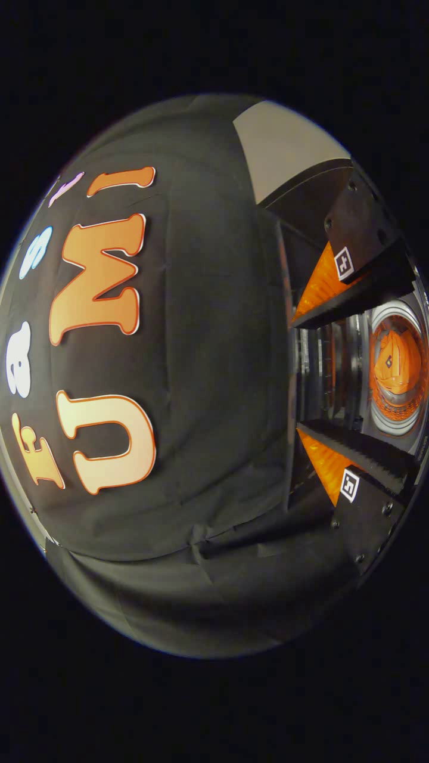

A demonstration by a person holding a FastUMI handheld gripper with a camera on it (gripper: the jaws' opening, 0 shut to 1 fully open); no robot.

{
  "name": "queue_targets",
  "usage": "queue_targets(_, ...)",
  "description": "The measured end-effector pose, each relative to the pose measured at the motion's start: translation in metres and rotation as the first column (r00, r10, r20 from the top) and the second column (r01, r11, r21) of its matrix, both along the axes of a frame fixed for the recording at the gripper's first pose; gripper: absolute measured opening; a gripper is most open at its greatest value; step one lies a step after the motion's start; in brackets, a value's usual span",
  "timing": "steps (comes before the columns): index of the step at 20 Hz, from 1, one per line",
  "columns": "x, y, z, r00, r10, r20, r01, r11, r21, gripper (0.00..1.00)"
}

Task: Put the clothes into the washing machine and then close the washing machine lid.

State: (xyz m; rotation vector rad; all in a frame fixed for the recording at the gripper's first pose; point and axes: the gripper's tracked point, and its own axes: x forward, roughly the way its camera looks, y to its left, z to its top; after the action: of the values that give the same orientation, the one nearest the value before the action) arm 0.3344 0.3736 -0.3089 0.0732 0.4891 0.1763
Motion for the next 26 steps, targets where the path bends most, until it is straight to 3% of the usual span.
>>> queue_targets(13, 0.055, 0.004, -0.022, 0.998, -0.038, -0.039, 0.038, 0.999, -0.009, 0.99)
queue_targets(26, 0.023, 0.0, -0.022, 0.999, -0.039, 0.006, 0.039, 0.999, -0.035, 1.0)
